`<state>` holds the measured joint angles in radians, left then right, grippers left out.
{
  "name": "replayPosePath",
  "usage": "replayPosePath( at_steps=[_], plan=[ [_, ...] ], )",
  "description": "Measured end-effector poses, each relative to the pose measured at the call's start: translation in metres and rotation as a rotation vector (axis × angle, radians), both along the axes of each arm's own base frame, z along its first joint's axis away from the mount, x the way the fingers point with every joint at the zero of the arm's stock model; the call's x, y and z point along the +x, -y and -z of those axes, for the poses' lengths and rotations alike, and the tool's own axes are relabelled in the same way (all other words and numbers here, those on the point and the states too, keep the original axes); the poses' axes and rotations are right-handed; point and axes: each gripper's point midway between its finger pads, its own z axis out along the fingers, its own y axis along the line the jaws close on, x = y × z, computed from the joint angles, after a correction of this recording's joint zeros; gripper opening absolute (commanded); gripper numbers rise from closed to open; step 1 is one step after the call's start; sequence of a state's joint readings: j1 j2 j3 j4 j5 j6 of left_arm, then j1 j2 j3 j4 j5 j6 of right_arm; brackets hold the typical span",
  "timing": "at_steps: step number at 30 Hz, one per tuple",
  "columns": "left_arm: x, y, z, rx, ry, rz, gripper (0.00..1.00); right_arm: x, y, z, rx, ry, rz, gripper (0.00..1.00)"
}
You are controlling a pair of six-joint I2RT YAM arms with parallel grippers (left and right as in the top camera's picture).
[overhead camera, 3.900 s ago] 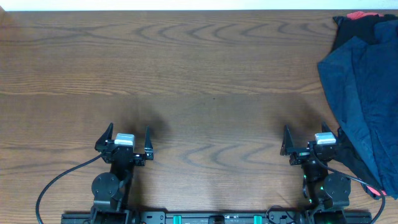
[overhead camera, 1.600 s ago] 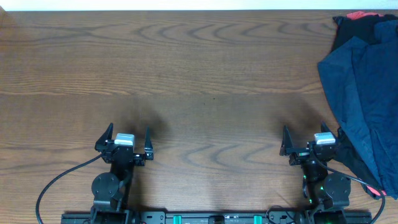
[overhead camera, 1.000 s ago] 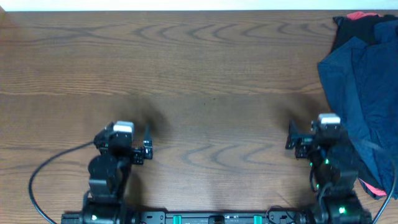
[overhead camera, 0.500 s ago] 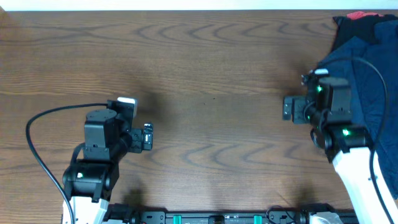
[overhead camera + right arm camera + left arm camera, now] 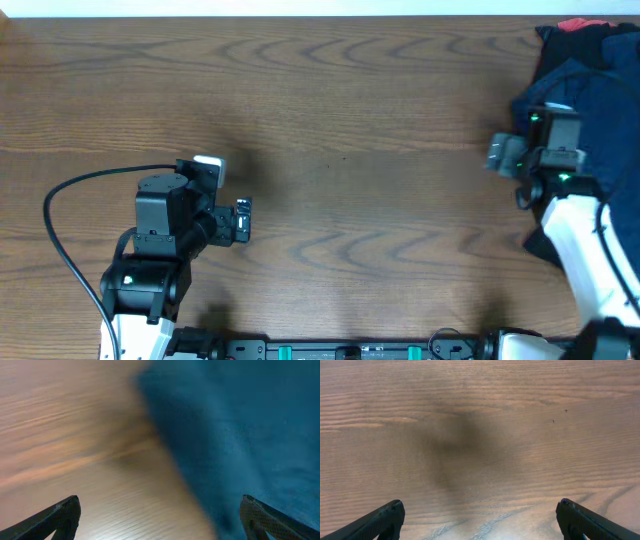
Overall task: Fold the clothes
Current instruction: 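Reach the right gripper into the navy clothing pile and grasp a garment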
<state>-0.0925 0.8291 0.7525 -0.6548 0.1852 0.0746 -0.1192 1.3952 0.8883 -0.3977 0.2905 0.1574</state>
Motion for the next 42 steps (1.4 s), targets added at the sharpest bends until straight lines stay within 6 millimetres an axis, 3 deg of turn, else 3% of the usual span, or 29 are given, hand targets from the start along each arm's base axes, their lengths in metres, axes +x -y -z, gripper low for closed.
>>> replayPosePath(
  at_steps=[3, 6, 10, 17, 22, 24, 26, 29, 33, 35, 38, 42],
  plan=[
    [0.0, 0.0, 0.0, -0.013, -0.004, -0.014, 0.98, -0.009, 0.05, 0.01, -0.055, -0.014, 0.184, 0.99],
    [0.0, 0.0, 0.0, -0.018, -0.006, -0.019, 0.98, -0.028, 0.09, 0.029, -0.079, -0.071, 0.326, 0.88],
    [0.0, 0.0, 0.0, -0.02, -0.006, -0.022, 0.98, -0.053, 0.119, 0.058, -0.081, -0.17, 0.435, 0.8],
    [0.0, 0.0, 0.0, -0.023, -0.007, -0.025, 0.98, -0.074, 0.147, 0.081, -0.074, -0.228, 0.532, 0.77],
    [0.0, 0.0, 0.0, -0.023, -0.007, -0.025, 0.98, -0.082, 0.156, 0.091, -0.064, -0.251, 0.565, 0.63],
    [0.0, 0.0, 0.0, -0.023, -0.007, -0.025, 0.98, -0.083, 0.16, 0.095, -0.058, -0.256, 0.575, 0.55],
    [0.0, 0.0, 0.0, -0.023, -0.007, -0.025, 0.98, -0.082, 0.162, 0.099, -0.047, -0.25, 0.585, 0.31],
    [0.0, 0.0, 0.0, -0.023, -0.007, -0.025, 0.98, -0.08, 0.163, 0.1, -0.048, -0.244, 0.582, 0.15],
    [0.0, 0.0, 0.0, -0.023, -0.007, -0.025, 0.98, -0.08, 0.166, 0.097, -0.054, -0.239, 0.592, 0.14],
    [0.0, 0.0, 0.0, -0.023, -0.007, -0.025, 0.98, -0.077, 0.169, 0.091, -0.059, -0.228, 0.594, 0.04],
    [0.0, 0.0, 0.0, -0.023, -0.007, -0.025, 0.98, -0.072, 0.176, 0.073, -0.078, -0.187, 0.597, 0.01],
    [0.0, 0.0, 0.0, -0.023, -0.007, -0.025, 0.98, -0.064, 0.184, 0.034, -0.113, -0.086, 0.606, 0.01]
  ],
)
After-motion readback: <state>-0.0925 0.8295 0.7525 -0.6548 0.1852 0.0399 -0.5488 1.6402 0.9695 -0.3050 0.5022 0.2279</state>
